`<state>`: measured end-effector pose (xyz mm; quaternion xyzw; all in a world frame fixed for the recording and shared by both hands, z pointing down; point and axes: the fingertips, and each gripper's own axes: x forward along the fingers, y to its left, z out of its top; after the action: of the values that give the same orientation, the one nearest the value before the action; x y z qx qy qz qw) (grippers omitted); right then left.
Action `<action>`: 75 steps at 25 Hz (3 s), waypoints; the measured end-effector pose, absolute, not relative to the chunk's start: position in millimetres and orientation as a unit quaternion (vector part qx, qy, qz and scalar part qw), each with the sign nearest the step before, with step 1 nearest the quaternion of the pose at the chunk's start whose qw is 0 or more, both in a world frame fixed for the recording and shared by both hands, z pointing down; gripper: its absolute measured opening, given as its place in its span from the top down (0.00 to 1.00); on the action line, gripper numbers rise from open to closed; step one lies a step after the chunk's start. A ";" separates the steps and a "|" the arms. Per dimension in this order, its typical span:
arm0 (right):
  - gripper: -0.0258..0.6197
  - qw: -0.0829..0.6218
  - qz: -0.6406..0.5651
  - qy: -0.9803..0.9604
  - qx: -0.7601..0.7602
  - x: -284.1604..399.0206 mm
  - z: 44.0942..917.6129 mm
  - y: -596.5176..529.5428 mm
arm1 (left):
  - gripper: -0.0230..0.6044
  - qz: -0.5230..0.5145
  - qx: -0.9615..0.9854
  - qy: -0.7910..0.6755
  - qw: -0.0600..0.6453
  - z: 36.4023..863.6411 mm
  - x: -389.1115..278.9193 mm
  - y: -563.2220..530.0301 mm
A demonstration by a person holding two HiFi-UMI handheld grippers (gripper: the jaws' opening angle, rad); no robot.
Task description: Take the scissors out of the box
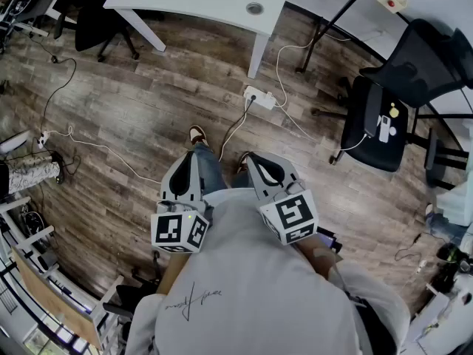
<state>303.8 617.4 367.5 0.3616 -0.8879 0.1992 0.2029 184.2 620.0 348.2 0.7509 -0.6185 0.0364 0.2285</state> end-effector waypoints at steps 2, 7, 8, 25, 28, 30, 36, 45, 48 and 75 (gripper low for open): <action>0.95 0.201 0.200 -0.886 0.366 298.9 367.4 606.1 | 0.95 0.038 0.755 -0.616 0.223 346.5 178.8 609.7; 0.95 0.202 0.197 -0.889 0.362 278.7 364.3 576.4 | 0.95 0.040 0.764 -0.602 0.227 343.8 161.4 580.0; 0.95 0.200 0.198 -0.889 0.362 274.5 362.7 569.8 | 0.95 0.041 0.765 -0.601 0.227 343.2 157.2 573.5; 0.95 0.165 0.176 -0.874 0.421 200.1 325.9 438.7 | 0.95 0.050 0.787 -0.582 0.197 316.4 55.6 453.5; 0.94 0.164 0.159 -0.874 0.428 176.5 320.3 421.1 | 0.95 0.035 0.795 -0.574 0.195 310.0 33.4 436.9; 0.95 0.157 0.159 -0.878 0.423 157.8 316.7 411.6 | 0.95 0.035 0.796 -0.574 0.187 307.1 16.5 426.7; 0.95 0.137 0.158 -0.899 0.384 104.0 295.1 395.0 | 0.95 0.030 0.793 -0.584 0.172 298.4 -45.6 407.1; 0.95 0.135 0.131 -0.890 0.415 72.9 287.7 394.3 | 0.95 0.002 0.803 -0.571 0.171 300.4 -90.6 413.9; 0.95 0.144 0.132 -0.891 0.409 65.4 288.6 397.5 | 0.95 0.004 0.801 -0.572 0.178 305.4 -95.2 417.7; 0.95 0.161 0.173 -0.881 0.410 76.0 326.4 239.1 | 0.95 0.091 0.826 -0.534 0.156 319.9 -57.8 254.8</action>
<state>76.0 239.1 326.4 0.4098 -0.8811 0.1727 0.1609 -57.8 254.8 319.9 0.8259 -0.5342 0.0906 0.1559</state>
